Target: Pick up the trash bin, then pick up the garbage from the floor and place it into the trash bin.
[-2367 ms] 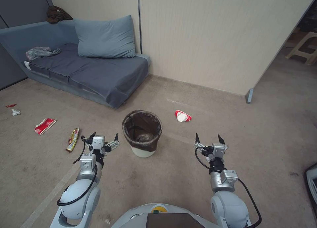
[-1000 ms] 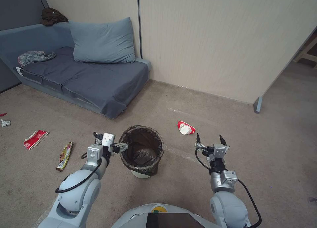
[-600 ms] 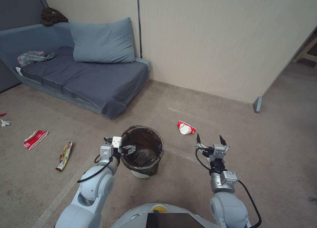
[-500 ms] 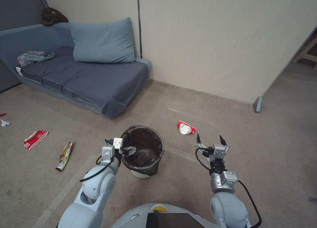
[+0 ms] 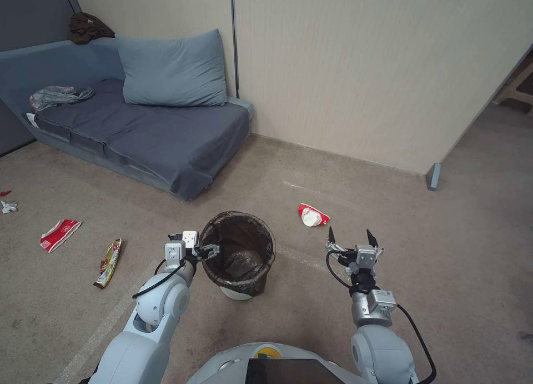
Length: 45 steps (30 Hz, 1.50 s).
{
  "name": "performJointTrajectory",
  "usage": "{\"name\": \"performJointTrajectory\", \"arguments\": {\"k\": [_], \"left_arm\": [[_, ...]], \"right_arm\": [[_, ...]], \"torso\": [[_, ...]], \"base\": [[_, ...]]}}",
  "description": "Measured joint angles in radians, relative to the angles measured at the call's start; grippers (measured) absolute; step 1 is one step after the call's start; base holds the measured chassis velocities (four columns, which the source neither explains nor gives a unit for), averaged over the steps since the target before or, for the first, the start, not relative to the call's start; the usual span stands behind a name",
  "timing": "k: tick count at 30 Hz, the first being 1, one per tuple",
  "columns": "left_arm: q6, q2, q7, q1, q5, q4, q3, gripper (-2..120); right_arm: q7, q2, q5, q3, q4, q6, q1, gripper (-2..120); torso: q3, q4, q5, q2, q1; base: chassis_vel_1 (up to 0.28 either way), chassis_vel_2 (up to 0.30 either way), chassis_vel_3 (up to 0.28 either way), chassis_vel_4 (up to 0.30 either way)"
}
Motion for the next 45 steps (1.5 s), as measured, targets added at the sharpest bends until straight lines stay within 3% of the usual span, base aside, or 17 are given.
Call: {"name": "performJointTrajectory", "arguments": {"k": [10, 19, 34, 37, 39, 42, 45], "left_arm": [[-0.003, -0.009, 0.013, -0.040, -0.014, 0.097, 0.016, 100], [-0.006, 0.012, 0.030, -0.025, -0.024, 0.101, 0.023, 95], [-0.002, 0.006, 0.072, -0.015, 0.010, 0.081, 0.027, 43], [-0.001, 0.007, 0.075, -0.010, 0.014, 0.075, 0.023, 27], [-0.001, 0.007, 0.075, -0.009, 0.014, 0.073, 0.023, 25], [0.001, 0.008, 0.069, -0.008, 0.018, 0.063, 0.019, 9], [0.001, 0.007, 0.067, -0.008, 0.037, 0.056, 0.015, 5]], "right_arm": [[0.000, 0.001, -0.004, -0.002, -0.003, 0.002, 0.000, 100], [0.001, -0.003, -0.003, 0.003, -0.008, 0.004, 0.005, 100], [0.010, -0.003, -0.006, 0.002, -0.015, 0.006, 0.011, 100], [0.012, -0.001, -0.007, 0.002, -0.015, 0.006, 0.011, 100], [0.012, -0.001, -0.007, 0.002, -0.015, 0.006, 0.011, 100], [0.012, -0.002, -0.007, 0.002, -0.016, 0.006, 0.011, 100], [0.012, -0.002, -0.008, 0.002, -0.016, 0.006, 0.011, 100]], "torso": [[0.000, 0.0000, 0.0001, 0.000, 0.000], [0.000, 0.0002, 0.0007, 0.000, 0.000], [0.000, -0.0002, -0.0004, 0.000, 0.000], [0.000, -0.0001, -0.0002, 0.000, 0.000], [0.000, -0.0001, -0.0003, 0.000, 0.000], [0.000, -0.0002, -0.0004, 0.000, 0.000], [0.000, -0.0002, -0.0005, 0.000, 0.000]], "base": [[0.000, 0.000, 0.000, 0.000], [0.000, 0.000, 0.000, 0.000], [0.000, 0.000, 0.000, 0.000], [0.000, 0.000, 0.000, 0.000], [0.000, 0.000, 0.000, 0.000], [0.000, 0.000, 0.000, 0.000], [0.000, 0.000, 0.000, 0.000]]}}
